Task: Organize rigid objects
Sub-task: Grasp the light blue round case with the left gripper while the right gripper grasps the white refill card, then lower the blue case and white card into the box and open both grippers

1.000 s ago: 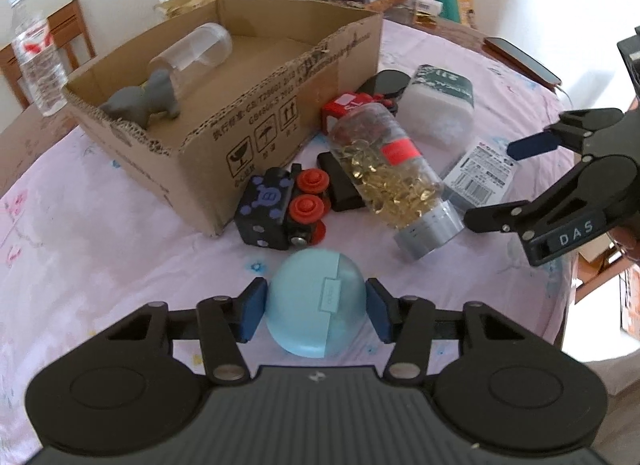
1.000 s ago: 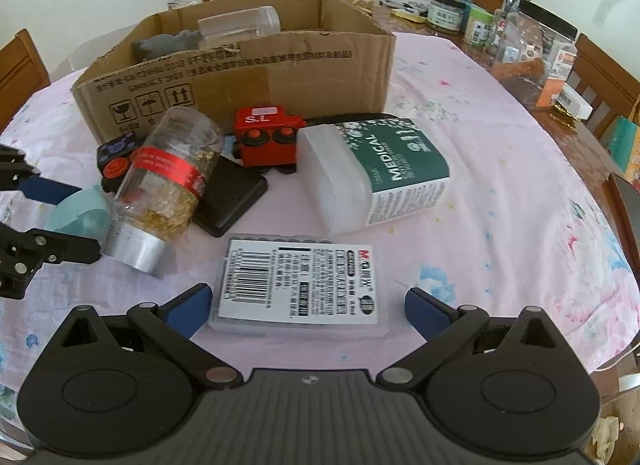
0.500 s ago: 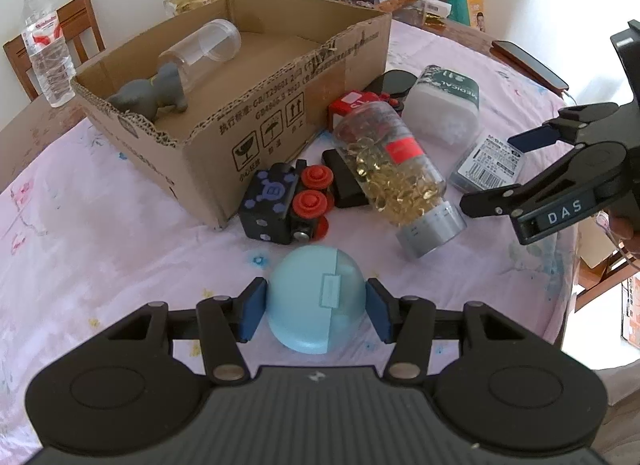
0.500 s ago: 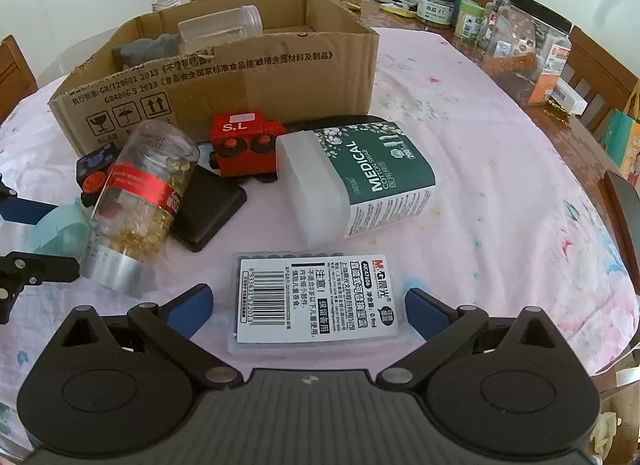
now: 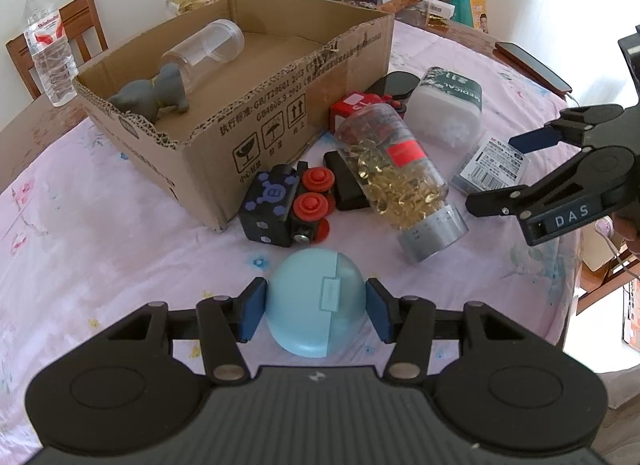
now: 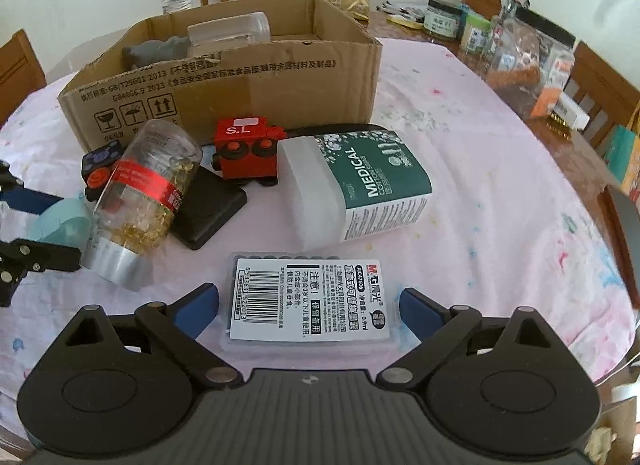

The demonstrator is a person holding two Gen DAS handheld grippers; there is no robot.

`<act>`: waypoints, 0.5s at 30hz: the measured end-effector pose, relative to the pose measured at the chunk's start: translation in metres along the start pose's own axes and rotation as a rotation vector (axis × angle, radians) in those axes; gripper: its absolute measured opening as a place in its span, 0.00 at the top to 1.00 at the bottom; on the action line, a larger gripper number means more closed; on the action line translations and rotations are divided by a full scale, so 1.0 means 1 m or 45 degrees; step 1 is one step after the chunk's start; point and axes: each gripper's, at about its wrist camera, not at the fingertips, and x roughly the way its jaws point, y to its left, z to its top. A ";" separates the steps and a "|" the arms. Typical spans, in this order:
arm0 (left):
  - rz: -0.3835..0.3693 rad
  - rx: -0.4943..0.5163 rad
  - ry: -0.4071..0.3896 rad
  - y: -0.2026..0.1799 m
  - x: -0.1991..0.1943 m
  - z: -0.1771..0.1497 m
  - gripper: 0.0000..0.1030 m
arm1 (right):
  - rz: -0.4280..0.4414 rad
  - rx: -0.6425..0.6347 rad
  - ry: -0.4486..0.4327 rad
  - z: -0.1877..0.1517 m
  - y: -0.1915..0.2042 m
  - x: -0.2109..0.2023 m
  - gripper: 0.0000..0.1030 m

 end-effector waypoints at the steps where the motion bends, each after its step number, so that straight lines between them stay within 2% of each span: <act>1: 0.000 0.002 -0.001 0.000 0.000 0.000 0.48 | -0.002 0.006 -0.005 0.000 0.000 0.000 0.04; 6: -0.001 -0.002 0.003 0.000 0.000 0.001 0.49 | 0.002 -0.013 -0.006 0.005 0.002 0.002 0.08; 15: -0.006 -0.014 0.040 -0.001 -0.002 0.002 0.49 | 0.023 -0.067 0.039 0.013 0.001 -0.005 0.09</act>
